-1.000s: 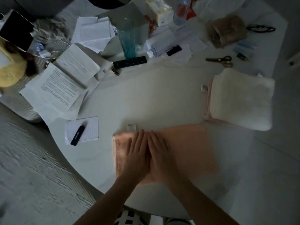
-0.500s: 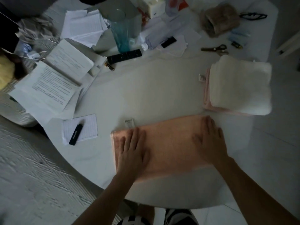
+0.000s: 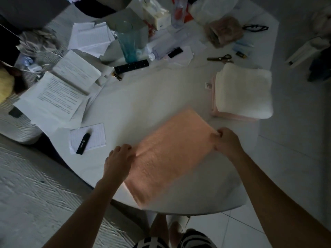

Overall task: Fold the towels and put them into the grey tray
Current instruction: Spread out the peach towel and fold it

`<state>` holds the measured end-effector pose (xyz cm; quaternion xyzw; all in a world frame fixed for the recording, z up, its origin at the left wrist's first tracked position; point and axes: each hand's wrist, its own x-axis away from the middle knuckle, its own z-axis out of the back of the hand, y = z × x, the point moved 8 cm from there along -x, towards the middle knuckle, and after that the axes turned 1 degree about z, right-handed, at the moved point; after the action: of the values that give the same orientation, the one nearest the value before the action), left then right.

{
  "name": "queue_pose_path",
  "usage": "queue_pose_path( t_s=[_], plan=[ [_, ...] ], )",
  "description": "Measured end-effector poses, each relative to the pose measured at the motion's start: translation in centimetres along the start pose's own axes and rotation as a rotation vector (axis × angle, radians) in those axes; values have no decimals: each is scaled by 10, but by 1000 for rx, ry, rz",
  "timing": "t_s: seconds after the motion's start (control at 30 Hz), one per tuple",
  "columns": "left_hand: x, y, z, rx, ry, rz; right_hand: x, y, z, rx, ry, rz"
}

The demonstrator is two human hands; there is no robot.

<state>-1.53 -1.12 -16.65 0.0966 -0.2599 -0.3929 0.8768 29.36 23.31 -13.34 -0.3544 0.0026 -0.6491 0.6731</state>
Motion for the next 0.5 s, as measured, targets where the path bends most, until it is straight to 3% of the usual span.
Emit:
queue_pose_path(
  t_s=[0.1,0.2,0.37,0.5],
  plan=[
    [49,-11,-26,82,-64,100,-18,-53,8,-62,117,172],
    [95,10,-58,97,-97,57,-7,-73,-6,-46,182,261],
    [144,38,-77,210,3,25,77,-23,-98,568,-138,540],
    [170,61,-84,-201,147,-357,170,21,-112,470,-86,895]
  ],
)
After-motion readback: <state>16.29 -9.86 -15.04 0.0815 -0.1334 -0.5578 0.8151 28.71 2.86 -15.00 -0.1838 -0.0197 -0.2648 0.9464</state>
